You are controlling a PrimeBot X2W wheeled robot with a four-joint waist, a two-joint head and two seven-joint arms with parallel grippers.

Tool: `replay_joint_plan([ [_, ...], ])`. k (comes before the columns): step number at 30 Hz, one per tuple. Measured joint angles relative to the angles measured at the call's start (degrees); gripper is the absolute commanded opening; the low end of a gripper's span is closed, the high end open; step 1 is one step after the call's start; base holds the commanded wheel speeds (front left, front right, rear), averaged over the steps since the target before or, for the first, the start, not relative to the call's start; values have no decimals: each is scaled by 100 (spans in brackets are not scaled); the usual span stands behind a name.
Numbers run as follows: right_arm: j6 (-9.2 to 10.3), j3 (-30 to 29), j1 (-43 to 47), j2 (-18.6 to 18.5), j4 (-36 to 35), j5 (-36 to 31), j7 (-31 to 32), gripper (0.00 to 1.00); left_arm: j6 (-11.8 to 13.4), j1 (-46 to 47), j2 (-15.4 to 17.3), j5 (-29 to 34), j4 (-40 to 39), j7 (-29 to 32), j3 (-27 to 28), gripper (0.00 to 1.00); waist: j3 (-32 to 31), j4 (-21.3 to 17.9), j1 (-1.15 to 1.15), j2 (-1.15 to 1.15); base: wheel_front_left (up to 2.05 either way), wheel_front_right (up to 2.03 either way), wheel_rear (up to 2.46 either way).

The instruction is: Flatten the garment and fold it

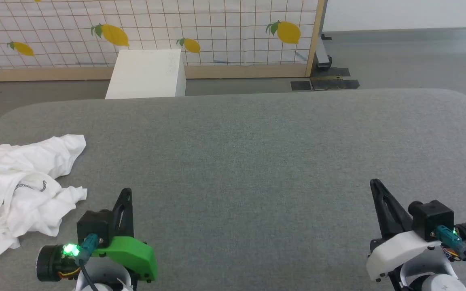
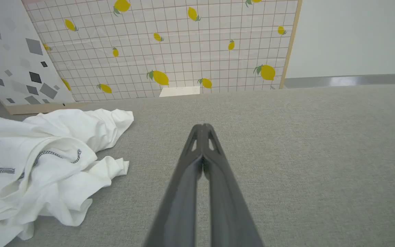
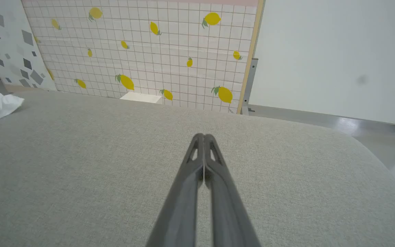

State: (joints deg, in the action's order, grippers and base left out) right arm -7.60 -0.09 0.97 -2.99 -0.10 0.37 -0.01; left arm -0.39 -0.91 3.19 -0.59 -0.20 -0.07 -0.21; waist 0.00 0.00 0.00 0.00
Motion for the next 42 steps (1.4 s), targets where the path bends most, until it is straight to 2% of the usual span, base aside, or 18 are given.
replay_joint_plan([
  [13, 0, 0, 0, 0, 0, 0, 0, 0, 0, 0, 0, 0, 0, 0, 2, 0, 0, 0, 0, 0, 0, 0, 0],
  [14, 0, -5, 2, -2, 0, 2, 0, 100, -1, -6, 2, -3, -2, 0, -15, 100, 0, 0, 0, 0, 0, 0, 0],
  [30, 0, -192, 15, -2, 2, 66, -113, 100, -5, -23, 2, -90, -7, -130, -38, 100, 6, 13, 0, 0, 0, 0, 0],
  [42, 0, -331, 24, -2, 10, 122, -261, 100, -4, -47, 2, -159, -27, -261, -36, 100, 11, 188, 0, 0, 0, 0, 0],
])
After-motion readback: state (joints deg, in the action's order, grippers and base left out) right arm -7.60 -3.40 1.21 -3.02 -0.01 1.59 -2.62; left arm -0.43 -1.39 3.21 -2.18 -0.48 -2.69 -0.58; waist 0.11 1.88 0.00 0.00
